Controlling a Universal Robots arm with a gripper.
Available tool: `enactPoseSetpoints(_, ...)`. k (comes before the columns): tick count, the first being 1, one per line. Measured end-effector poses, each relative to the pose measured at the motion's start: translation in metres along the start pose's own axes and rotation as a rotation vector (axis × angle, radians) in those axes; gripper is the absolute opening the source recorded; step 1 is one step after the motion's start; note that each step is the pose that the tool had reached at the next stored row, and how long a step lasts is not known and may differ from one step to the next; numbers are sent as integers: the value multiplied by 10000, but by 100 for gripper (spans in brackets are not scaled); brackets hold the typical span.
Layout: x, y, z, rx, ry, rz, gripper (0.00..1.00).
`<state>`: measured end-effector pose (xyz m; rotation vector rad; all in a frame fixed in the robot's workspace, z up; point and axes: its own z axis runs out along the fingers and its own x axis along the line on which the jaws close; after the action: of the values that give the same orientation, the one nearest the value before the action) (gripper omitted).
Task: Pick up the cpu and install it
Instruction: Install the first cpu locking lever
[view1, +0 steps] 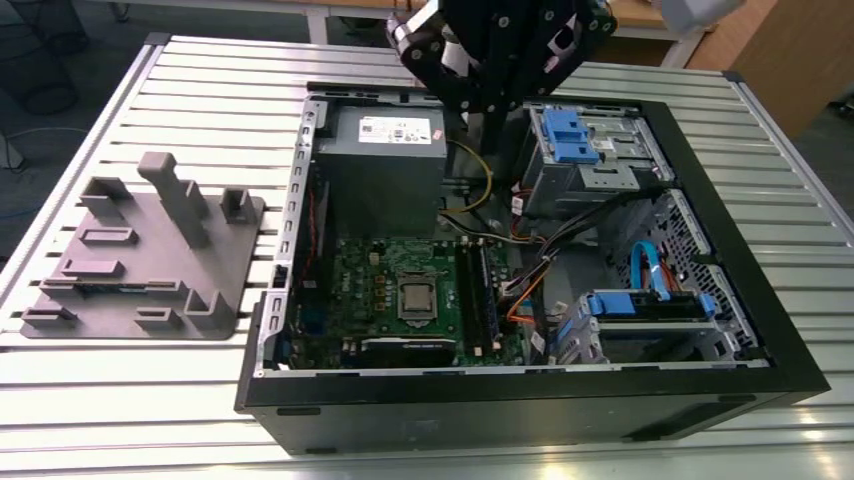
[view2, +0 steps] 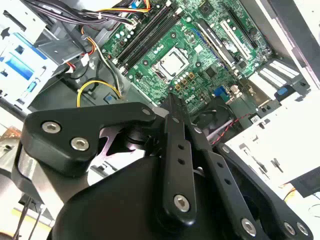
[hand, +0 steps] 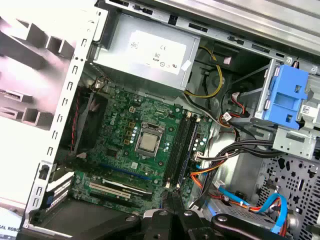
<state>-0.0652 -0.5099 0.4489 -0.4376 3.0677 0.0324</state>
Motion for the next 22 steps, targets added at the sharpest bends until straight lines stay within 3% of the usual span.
enactPoseSetpoints(22, -28, 9, -619, 0, 0, 0, 11)
